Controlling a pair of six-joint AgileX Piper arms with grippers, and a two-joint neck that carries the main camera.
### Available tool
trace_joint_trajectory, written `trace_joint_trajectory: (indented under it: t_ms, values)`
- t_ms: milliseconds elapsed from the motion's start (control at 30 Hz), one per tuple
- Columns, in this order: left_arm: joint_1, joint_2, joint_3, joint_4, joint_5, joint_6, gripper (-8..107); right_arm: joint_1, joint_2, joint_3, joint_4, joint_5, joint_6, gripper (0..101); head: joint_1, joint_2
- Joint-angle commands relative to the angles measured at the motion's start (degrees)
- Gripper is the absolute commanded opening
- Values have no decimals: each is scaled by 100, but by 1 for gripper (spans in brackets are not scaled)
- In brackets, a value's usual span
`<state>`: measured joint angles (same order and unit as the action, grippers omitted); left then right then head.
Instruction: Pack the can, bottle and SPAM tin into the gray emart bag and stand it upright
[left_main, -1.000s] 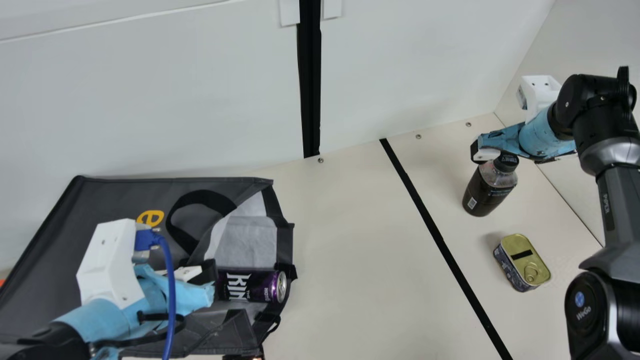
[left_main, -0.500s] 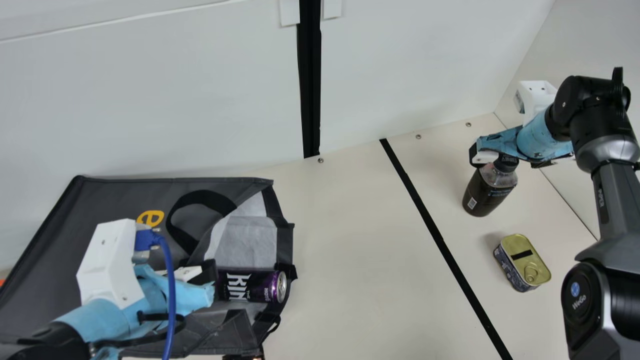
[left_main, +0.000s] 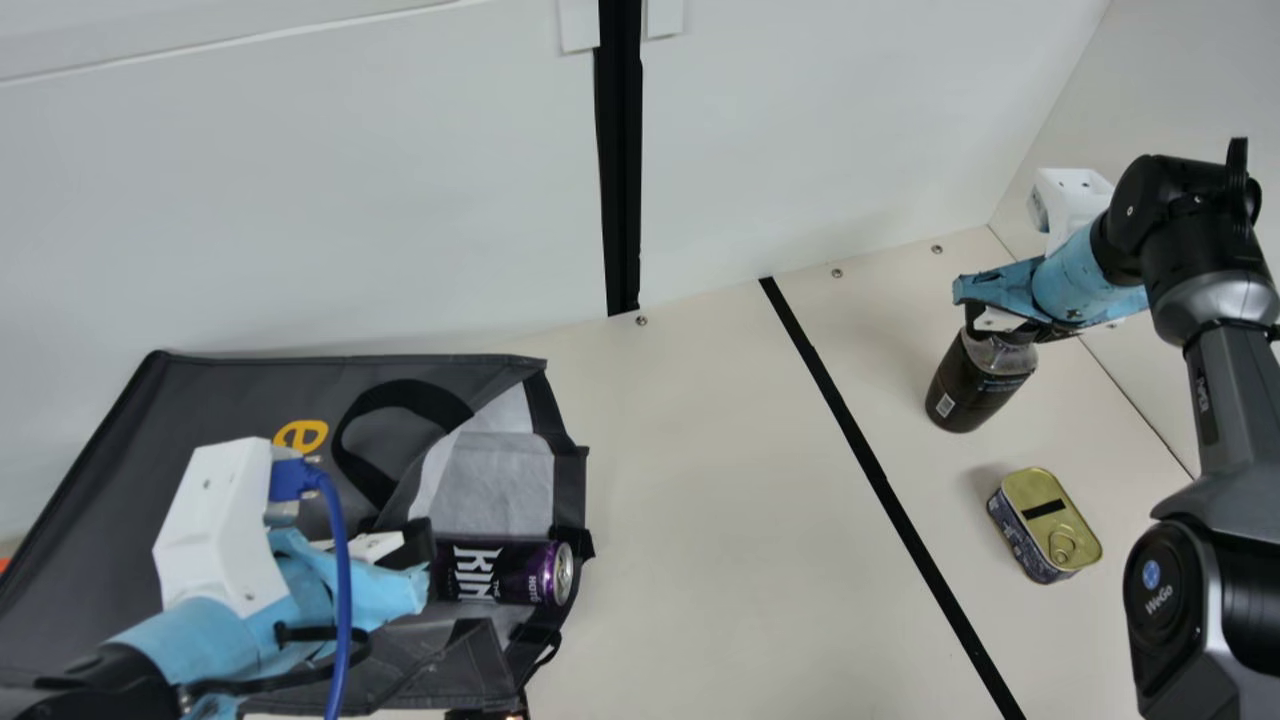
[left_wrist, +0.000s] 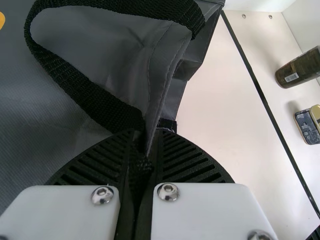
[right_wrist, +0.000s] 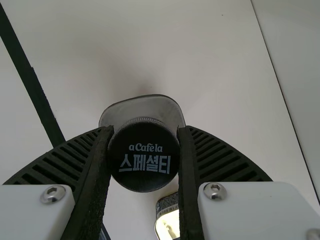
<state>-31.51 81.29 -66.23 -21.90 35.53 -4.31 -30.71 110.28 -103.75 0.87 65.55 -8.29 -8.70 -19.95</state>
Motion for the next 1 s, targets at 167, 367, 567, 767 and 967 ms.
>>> trace_joint_trajectory:
  t_ms: [167,367,567,767,967]
  values:
    - [0,0,0,0,0,0,-8,-21,-42,-21,131,40,-82,0,-130,-5]
    - [0,0,0,0,0,0,-8,-23,-99,-72,241,29,-219,0,-130,-5]
    - [0,0,0,0,0,0,-8,25,-176,-124,339,14,-389,0,-130,-5]
    - [0,0,0,0,0,0,-8,123,-274,-168,417,23,-550,0,-130,-5]
    - [0,0,0,0,0,0,-8,270,-413,-143,464,29,-686,0,-130,-5]
